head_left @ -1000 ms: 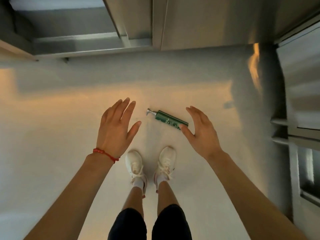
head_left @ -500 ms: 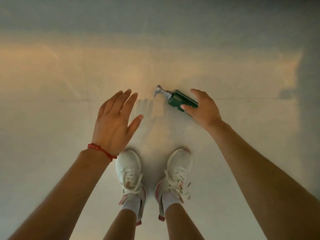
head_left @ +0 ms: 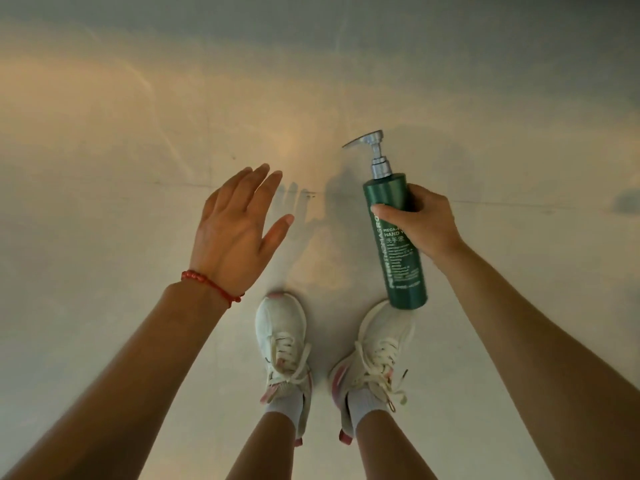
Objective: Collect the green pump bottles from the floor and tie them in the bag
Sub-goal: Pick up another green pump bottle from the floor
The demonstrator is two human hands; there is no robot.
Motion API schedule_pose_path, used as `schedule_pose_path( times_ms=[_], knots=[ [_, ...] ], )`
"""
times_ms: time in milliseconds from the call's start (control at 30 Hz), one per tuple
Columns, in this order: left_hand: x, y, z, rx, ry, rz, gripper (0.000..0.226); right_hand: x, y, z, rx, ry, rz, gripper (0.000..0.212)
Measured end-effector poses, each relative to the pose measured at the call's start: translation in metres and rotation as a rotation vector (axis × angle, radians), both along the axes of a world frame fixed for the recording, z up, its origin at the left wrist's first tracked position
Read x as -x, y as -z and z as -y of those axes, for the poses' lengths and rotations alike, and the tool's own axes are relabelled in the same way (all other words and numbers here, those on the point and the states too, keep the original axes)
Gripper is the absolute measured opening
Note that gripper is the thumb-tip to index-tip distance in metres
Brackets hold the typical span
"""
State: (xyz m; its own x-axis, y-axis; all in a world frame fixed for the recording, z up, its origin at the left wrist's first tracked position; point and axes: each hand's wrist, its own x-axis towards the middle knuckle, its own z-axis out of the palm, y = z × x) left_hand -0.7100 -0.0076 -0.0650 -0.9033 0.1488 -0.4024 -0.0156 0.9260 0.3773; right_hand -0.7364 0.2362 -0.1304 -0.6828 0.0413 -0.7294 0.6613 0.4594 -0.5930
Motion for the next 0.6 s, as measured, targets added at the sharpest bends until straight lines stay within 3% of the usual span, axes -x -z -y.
schedule_pose_path(
  times_ms=[167, 600],
  knots=[
    [0.003, -0.059, 0.008, -0.030, -0.077, 0.012, 0.058, 0.003, -0.088, 0.035, 0.250, 0.212, 0.038, 0.013],
    [-0.002, -0.292, 0.069, -0.005, -0.313, -0.091, 0.059, 0.049, -0.347, 0.119, 0.358, 0.125, -0.089, 0.018]
  ],
)
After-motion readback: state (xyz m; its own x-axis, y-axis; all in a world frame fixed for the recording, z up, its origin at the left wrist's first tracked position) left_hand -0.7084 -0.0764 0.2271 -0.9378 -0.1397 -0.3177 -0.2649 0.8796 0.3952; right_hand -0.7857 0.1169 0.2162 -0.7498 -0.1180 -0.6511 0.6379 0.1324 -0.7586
